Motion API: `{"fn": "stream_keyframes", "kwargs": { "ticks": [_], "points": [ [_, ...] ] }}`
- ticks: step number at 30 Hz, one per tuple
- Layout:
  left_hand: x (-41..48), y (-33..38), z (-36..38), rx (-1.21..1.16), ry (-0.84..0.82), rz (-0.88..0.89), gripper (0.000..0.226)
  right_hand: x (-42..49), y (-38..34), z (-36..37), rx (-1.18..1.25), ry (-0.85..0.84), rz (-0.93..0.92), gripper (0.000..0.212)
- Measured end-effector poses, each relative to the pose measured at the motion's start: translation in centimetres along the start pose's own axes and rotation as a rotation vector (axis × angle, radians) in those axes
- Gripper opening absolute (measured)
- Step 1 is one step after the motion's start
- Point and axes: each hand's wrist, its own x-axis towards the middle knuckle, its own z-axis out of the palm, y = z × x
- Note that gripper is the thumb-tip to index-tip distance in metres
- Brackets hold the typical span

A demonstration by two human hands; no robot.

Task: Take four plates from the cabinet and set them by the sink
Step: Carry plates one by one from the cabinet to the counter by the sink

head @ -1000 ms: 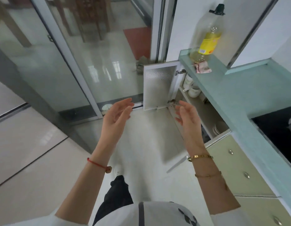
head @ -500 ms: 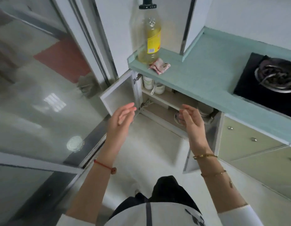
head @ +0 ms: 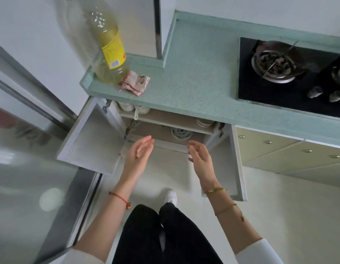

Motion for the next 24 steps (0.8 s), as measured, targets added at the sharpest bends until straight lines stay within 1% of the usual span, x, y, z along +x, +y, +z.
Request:
{"fn": "stream_keyframes", "kwargs": {
  "ticks": [4, 7, 11, 13, 16, 20, 24],
  "points": [
    [6.6, -3.8, 1.0, 0.039, -0.042, -0.07, 0.032, 6.2, 3.4, 1.5, -0.049, 0.011, 0.06, 0.029],
    [12.0, -7.7, 1.9, 0.097, -0.046, -0.096, 0.033, 11.4, 7.8, 2.7, -0.071, 0.045, 0.103, 0.028],
    [20.5, -15.0, 3.5, 0.182, -0.075, -0.128, 0.031, 19.4, 16.9, 4.6, -0.116, 0.118, 0.171, 0.021],
    [25.3, -20.0, 4.4, 0.23, -0.093, -0.145, 0.032, 23.8, 22.2, 5.4, -0.153, 0.171, 0.198, 0.022],
    [32.4, -27.6, 6.0, 0.265, -0.094, -0.192, 0.034, 30.6, 29.4, 6.1, -0.183, 0.184, 0.222, 0.027],
    [41.7, -36.4, 9.2, 0.309, -0.122, -0.152, 0.016, 40.9, 38.6, 6.4, -0.244, 0.243, 0.155, 0.026],
    [50.0, -43.7, 12.8, 0.373, -0.12, -0.082, 0.027, 50.4, 45.8, 5.7, -0.305, 0.283, 0.046, 0.019]
  ]
}}
